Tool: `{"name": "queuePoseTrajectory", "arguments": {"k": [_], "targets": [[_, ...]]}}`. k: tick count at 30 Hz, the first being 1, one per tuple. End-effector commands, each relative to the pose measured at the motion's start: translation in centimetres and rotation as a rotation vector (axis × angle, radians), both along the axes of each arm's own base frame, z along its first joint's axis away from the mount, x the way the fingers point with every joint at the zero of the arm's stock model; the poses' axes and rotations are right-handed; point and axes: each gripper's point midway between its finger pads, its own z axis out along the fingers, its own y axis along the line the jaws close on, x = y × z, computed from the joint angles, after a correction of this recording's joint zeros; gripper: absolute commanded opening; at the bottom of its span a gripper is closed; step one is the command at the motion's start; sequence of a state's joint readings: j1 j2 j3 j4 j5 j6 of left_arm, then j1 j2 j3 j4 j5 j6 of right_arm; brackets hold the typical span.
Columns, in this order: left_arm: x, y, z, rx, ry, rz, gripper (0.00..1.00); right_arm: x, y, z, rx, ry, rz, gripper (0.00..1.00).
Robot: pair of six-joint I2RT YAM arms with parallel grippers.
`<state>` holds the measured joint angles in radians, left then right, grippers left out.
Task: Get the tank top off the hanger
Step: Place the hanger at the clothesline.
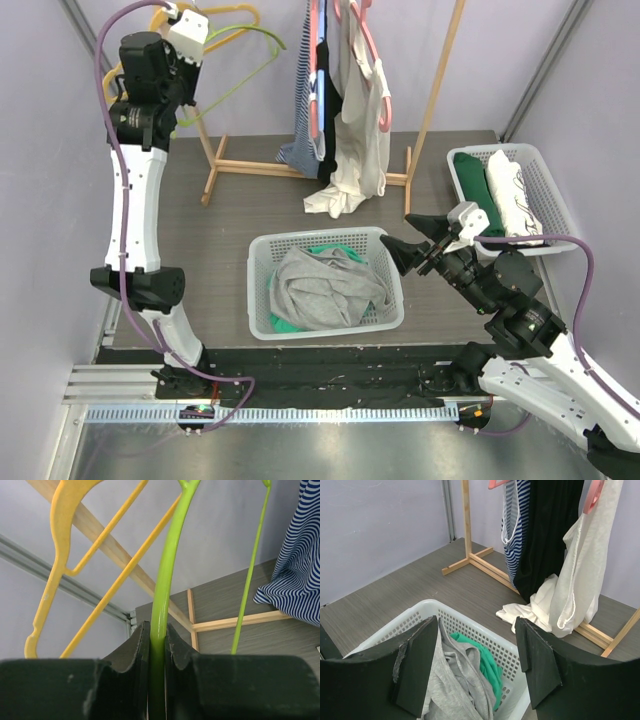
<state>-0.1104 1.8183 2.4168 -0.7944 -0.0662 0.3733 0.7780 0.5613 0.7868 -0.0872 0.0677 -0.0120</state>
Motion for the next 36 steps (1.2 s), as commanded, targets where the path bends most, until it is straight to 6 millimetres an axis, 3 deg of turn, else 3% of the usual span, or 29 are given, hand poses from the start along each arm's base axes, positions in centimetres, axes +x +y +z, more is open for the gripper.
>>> {"name": "queuePoseTrajectory", "arguments": {"k": [1, 5, 11, 20, 24, 36], "targets": [[-1.0, 0.3, 3.7, -0.068, -0.121, -0.016, 0.0, -0.3, 0.3, 1.6, 0.036, -0.025, 0.021, 0.7], [-2.5, -2.1, 4.1, -0.124, -0.114, -0.143, 0.0, -0.2, 0.6, 1.5, 0.029, -0.019, 0.027, 0.7], [-4.1, -4.0, 5.8, -0.217, -0.129, -0.232, 0.0, -0.2, 0.8, 1.2, 0.023, -0.014, 0.035, 0.69], [-2.9, -0.9, 8.2, -0.166, -0.25, -0.079, 0.0, 0.0, 1.2, 1.4, 0.017, -0.01, 0.044, 0.67], [-2.3, -0.7, 8.8, -0.155, -0.275, -0.074, 0.0, -0.1, 1.5, 1.5, 0.031, 0.008, 0.058, 0.67], [0.7, -0.5, 5.8, -0.172, -0.203, -0.066, 0.0, -0.3, 1.2, 2.3, 0.045, 0.012, 0.054, 0.67]]}}
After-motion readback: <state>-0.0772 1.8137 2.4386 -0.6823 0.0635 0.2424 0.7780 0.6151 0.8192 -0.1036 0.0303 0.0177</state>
